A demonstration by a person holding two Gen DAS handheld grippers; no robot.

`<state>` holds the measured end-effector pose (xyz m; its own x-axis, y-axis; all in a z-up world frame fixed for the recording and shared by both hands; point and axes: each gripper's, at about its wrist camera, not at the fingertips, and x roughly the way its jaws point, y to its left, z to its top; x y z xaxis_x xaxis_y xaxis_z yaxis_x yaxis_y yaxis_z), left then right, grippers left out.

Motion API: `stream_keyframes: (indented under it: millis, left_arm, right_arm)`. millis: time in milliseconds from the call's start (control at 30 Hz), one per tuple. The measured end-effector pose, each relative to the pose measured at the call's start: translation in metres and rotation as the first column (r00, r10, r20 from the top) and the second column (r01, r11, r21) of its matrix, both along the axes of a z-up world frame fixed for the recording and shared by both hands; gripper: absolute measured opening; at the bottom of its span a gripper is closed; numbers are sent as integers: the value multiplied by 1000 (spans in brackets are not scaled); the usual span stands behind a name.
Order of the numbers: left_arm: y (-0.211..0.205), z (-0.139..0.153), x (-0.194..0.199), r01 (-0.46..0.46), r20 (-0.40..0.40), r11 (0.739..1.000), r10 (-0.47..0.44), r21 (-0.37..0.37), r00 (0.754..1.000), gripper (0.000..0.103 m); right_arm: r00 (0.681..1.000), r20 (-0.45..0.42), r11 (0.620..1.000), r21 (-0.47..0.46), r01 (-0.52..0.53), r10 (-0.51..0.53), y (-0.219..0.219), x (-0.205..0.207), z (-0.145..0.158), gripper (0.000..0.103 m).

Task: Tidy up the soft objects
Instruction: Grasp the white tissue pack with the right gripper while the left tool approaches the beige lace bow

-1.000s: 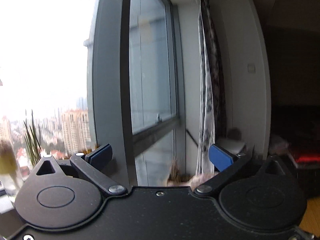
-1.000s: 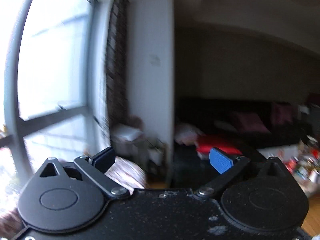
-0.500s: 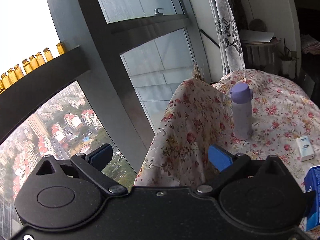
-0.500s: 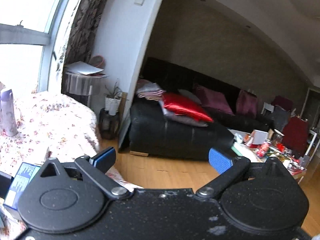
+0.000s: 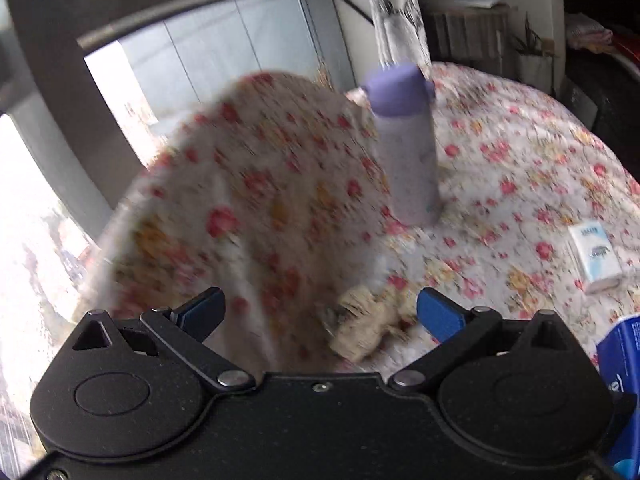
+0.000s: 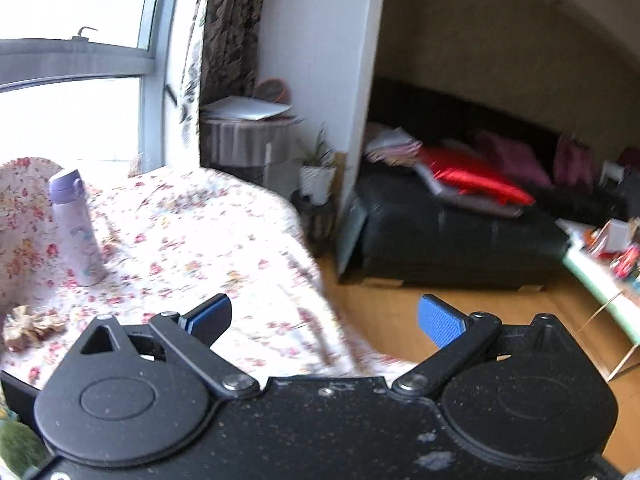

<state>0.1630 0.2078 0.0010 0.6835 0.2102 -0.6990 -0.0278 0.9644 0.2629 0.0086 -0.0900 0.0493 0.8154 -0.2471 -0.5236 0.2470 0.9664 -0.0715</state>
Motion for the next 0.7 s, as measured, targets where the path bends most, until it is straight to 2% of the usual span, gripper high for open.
stream_keyframes:
  millis: [100,167,267,367,467,567,700]
  left_arm:
    - [-7,-7,6,16,-42,1000,-16,2,999,99]
    - [-11,-8,13,22,-55,1000,-22,4,998,99]
    - [-11,-13,25,18,-79,999,-21,-45,997,99]
    - [-6,-28,33,9,-136,995,-23,-103,990,99]
    - [-6,-36,35,4,-181,994,-24,-108,983,99]
    - [-9,-37,35,1,-178,995,-20,-104,984,99]
    - [-6,-38,37,5,-189,989,-32,-144,981,99]
  right_arm:
    - [998,-44,999,35,-34,36,9,22,-20,100]
    - [995,-87,998,21,-54,55,17,30,-33,100]
    - [990,-123,998,0,-68,68,23,31,-50,100]
    - [984,-141,994,-19,-110,106,29,23,-62,101]
    - [976,-156,985,-60,-165,154,42,18,-66,101]
    - [969,-151,975,-81,-209,196,52,17,-65,101]
    - [962,-176,976,-26,-218,210,53,22,-61,101]
